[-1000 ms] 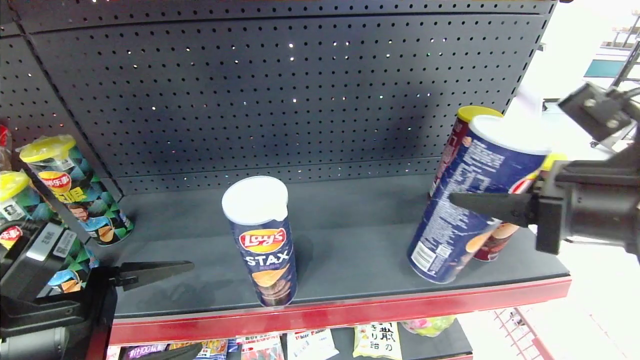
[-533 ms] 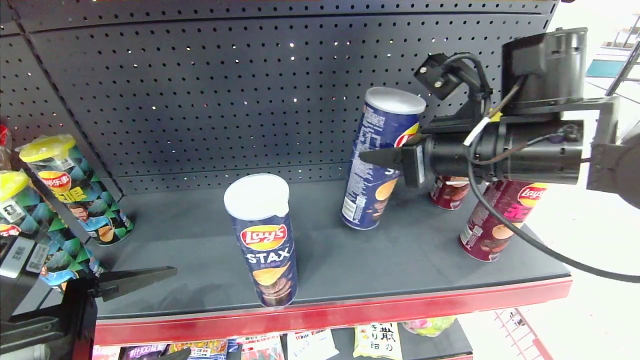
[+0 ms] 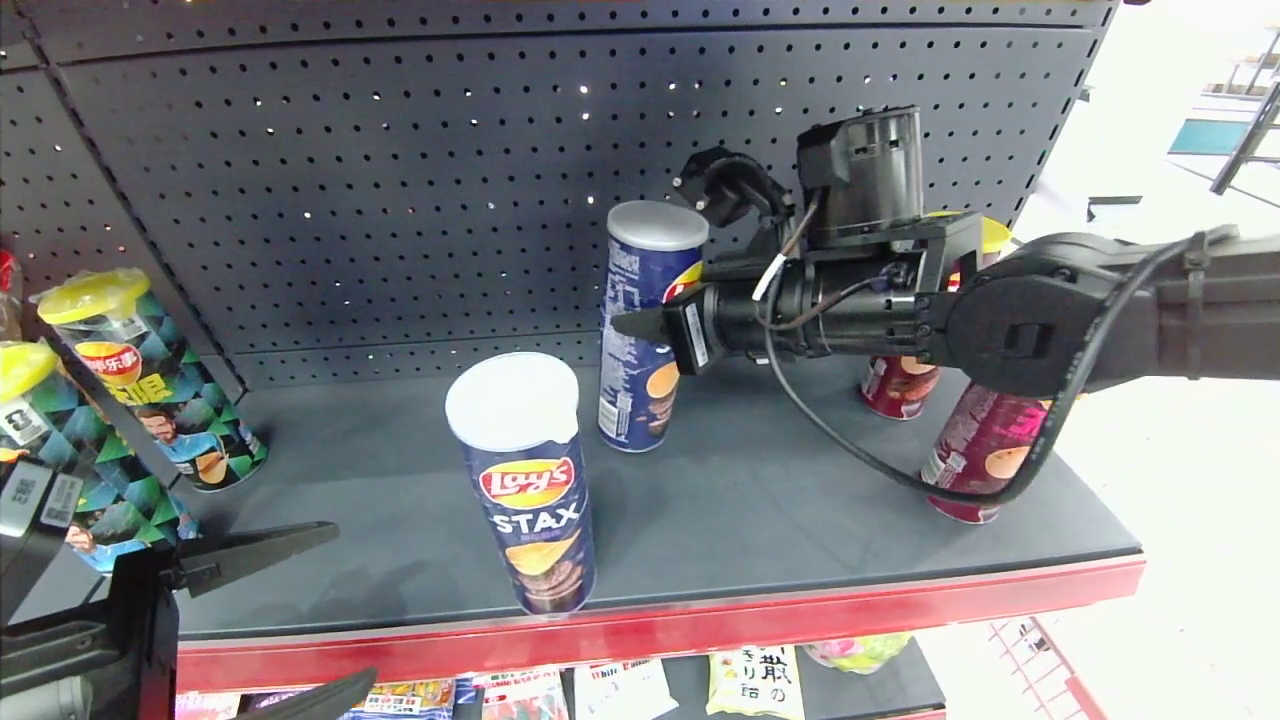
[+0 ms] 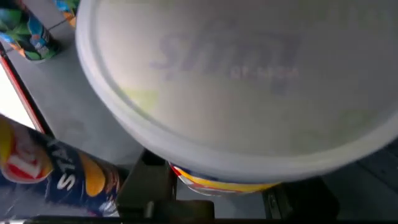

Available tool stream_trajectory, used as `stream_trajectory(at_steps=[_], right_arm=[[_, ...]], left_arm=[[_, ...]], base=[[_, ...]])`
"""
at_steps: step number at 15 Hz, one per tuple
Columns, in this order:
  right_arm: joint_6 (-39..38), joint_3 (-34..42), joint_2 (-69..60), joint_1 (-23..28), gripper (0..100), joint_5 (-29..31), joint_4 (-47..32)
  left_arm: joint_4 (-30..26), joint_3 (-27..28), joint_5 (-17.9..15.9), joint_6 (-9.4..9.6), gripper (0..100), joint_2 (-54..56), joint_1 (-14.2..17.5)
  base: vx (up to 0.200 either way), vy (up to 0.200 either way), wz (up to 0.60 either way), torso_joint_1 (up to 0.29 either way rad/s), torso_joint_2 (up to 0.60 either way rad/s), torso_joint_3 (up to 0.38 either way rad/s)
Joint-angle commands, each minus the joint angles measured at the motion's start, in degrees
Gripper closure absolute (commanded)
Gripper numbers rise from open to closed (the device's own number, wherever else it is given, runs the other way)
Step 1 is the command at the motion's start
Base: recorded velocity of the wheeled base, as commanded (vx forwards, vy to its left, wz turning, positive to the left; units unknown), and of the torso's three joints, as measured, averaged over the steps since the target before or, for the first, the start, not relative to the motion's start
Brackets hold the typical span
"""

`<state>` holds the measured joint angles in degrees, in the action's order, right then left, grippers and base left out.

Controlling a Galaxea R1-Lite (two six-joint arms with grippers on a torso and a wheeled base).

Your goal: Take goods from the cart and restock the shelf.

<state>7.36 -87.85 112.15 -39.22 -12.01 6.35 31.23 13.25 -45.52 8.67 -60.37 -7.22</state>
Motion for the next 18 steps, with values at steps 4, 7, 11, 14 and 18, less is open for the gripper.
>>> stream_trajectory(at_steps=[4, 7, 11, 14, 18], right_arm=[[0.5, -4.3, 4.8, -1.6, 100, 0.0, 0.0], [0.5, -8.4, 7.3, -2.3, 100, 0.0, -0.5], [0.5, -10.2, 9.0, -3.7, 100, 0.1, -0.6], [1.1, -9.6, 9.5, -4.0, 100, 0.1, -0.6], [3.4, -9.6, 10.5, -3.7, 100, 0.5, -0.6]], left_arm=[[0.0, 0.7, 3.2, -0.49, 0, -0.1, 0.0], [0.1, 1.1, 3.9, -1.37, 0, 0.0, 0.0], [0.2, 2.4, 5.3, -2.52, 0, -0.1, 0.0], [0.1, 2.6, 5.8, -2.60, 0, 0.6, 0.0], [0.1, 2.0, 5.9, -2.60, 0, 1.0, 0.0]], base=[[0.000, 0.000, 0.00, 0.000, 0.00, 0.000], [0.000, 0.000, 0.00, 0.000, 0.00, 0.000], [0.000, 0.000, 0.00, 0.000, 0.00, 0.000], [0.000, 0.000, 0.00, 0.000, 0.00, 0.000], [0.000, 0.000, 0.00, 0.000, 0.00, 0.000]])
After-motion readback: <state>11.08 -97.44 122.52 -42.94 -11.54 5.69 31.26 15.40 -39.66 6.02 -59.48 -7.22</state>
